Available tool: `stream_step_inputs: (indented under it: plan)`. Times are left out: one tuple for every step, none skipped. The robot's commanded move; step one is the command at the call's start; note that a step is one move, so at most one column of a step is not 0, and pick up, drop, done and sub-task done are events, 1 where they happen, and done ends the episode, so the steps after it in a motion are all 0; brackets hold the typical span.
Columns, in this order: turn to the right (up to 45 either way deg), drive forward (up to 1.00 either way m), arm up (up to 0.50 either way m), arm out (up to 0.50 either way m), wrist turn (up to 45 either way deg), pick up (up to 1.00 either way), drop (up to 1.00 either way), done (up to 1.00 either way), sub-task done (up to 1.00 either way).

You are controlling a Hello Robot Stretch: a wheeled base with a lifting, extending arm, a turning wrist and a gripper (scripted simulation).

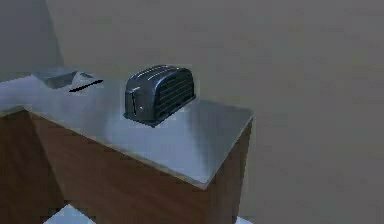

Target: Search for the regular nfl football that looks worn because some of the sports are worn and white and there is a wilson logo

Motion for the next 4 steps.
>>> stream_step_inputs:
  plan:
    - [45.0, 0.0, 0.0, 0.0, 0.0, 0.0, 0.0, 0.0, 0.0]
    - [45.0, 0.0, 0.0, 0.0, 0.0, 0.0, 0.0, 0.0, 0.0]
    - [36.0, 0.0, 0.0, 0.0, 0.0, 0.0, 0.0, 0.0, 0.0]
    - [0.0, 1.0, 0.0, 0.0, 0.0, 0.0, 0.0, 0.0, 0.0]
